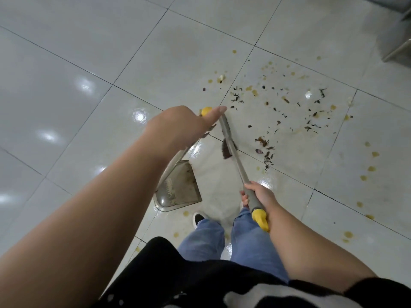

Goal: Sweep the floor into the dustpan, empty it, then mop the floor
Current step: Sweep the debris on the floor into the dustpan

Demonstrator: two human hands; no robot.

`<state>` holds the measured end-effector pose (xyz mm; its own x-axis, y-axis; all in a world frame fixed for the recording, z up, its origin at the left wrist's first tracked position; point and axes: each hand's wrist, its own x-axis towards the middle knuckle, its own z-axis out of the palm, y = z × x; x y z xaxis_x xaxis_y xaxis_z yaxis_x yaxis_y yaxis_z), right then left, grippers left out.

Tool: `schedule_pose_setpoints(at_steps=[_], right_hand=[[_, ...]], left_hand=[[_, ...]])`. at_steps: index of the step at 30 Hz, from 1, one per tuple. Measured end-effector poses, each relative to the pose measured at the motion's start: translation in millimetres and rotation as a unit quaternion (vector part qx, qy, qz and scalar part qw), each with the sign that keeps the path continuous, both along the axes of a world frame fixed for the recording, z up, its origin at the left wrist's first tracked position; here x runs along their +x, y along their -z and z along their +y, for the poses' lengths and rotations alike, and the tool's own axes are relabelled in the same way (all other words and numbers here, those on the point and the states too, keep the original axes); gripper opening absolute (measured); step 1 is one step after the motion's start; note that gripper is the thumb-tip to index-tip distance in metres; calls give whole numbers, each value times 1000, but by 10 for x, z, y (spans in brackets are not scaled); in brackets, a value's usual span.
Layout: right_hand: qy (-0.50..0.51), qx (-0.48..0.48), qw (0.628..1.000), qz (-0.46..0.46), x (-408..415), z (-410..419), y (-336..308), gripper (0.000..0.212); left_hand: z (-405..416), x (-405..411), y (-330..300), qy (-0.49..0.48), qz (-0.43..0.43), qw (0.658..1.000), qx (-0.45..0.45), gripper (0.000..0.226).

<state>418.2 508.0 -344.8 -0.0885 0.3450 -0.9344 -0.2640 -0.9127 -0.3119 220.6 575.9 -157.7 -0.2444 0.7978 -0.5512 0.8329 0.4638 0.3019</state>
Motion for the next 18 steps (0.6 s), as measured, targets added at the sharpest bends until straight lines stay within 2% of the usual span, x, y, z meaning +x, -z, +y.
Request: schedule_pose_setpoints(at_steps=[1,2,3,4,7,13,18], right_hand=[[-6,9,1000,-27,-3,-1,-5,10],[-10,19,998,-59,1,5,-23,13],[-11,27,996,-86,27,6,-36,22],[-3,30,995,-97,76,12,-61,26],[42,30,998,-40,294,24,-217,11],[87,32,996,5,387,-158,-433,14],[135,19,987,80,313,-75,-515,11]], left_hand=[[12,-39,19,-7,-5,1000,0,70],[32,-78,38,-13,-9,1000,-5,86],[52,-105,45,-18,-8,1000,-13,91],[74,-117,39,-17,-5,1000,-19,87],[132,-136,-2,-9,-15,999,-37,83],[220,-165,-69,-11,-81,994,-66,74],[395,-506,-204,-17,-76,994,-73,74]])
